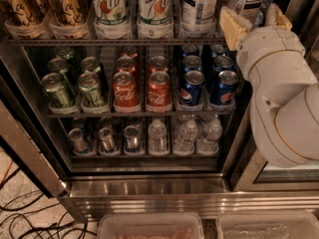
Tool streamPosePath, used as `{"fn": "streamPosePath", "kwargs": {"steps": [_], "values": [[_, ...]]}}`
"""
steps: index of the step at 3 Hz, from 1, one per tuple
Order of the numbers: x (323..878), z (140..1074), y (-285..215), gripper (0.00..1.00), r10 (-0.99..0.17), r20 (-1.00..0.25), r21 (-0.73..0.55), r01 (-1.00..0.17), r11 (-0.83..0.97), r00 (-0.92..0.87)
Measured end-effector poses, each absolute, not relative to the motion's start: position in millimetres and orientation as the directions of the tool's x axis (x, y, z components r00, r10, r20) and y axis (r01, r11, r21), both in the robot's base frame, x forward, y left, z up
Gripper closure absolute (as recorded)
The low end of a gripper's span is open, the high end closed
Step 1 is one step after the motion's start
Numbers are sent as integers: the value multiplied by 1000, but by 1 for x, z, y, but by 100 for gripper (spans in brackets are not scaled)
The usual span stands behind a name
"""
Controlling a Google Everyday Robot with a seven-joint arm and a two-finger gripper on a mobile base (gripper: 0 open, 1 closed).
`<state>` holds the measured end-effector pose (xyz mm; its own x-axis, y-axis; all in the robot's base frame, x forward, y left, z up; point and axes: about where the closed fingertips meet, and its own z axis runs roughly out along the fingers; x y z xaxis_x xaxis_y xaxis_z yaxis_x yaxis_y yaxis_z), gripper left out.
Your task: Pick blue plastic bottle from top shelf of fridge
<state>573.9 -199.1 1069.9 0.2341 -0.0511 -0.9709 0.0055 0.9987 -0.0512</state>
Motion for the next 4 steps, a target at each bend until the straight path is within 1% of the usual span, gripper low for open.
{"fn": "streamPosePath", "kwargs": {"steps": [2,4], "values": [[580,1063,-212,33,-59,-976,-55,28,998,209],[601,1066,-202,33,-14,-977,-17,-13,1000,212]]}}
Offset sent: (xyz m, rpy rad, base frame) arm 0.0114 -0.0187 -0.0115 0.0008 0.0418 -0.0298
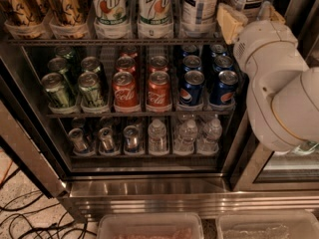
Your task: Pick blue plastic bottle from top shelf of fridge
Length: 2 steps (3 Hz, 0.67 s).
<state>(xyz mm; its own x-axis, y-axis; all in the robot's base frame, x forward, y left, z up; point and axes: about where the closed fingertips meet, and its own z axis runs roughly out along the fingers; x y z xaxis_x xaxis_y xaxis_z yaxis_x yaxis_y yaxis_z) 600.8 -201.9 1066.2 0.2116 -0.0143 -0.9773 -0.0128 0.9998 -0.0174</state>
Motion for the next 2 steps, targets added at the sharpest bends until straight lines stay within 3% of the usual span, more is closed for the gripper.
{"fn": "streamPosePath", "kwargs": {"steps": [2], "values": [[623,1072,-199,30,12,-978,11,-3,1000,206]]}}
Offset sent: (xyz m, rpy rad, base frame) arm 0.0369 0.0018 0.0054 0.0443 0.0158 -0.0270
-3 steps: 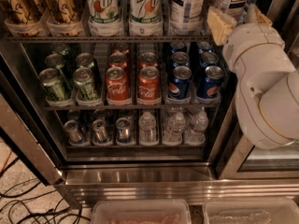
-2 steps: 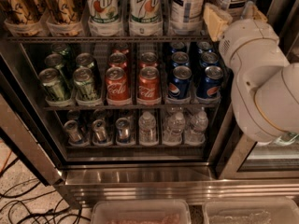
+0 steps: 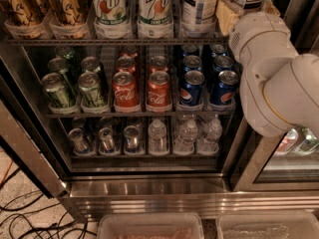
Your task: Pick blue plastic bottle from top shelf of fridge
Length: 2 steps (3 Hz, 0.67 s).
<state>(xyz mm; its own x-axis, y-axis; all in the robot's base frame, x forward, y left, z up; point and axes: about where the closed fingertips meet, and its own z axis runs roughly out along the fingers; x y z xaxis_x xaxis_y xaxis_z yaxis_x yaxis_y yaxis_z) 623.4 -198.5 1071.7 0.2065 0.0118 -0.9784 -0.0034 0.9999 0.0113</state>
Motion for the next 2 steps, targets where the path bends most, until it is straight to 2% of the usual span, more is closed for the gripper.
{"fn": "streamPosePath", "kwargs": {"steps": [1,2], "values": [[634,1070,-199,30,10,-980,12,9,1000,196],[635,1070,-198,49,7,-980,11,15,1000,197]]}}
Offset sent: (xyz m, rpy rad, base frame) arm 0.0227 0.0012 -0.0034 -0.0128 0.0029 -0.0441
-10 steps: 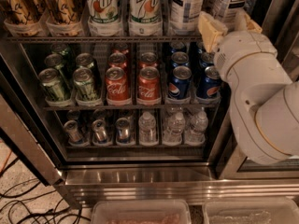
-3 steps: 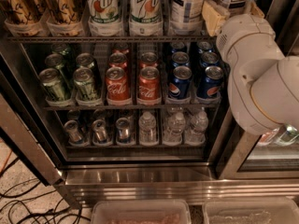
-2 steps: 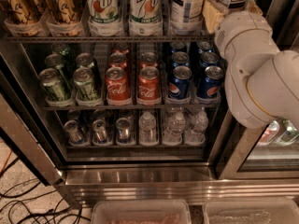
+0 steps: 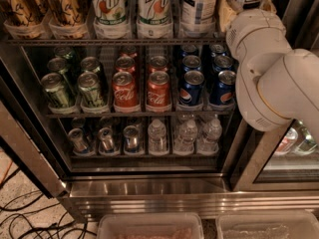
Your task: Pick blue plastic bottle from top shelf of fridge
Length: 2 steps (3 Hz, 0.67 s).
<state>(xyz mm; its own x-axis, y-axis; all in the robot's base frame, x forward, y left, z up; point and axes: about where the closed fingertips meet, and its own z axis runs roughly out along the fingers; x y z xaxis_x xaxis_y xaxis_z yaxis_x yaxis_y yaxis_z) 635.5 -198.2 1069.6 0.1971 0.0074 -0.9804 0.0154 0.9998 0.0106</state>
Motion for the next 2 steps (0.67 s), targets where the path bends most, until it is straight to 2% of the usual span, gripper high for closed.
{"fn": "streamPosePath", "kwargs": {"steps": [2], "values": [[635,1070,-198,96,7,-980,11,15,1000,197]]}}
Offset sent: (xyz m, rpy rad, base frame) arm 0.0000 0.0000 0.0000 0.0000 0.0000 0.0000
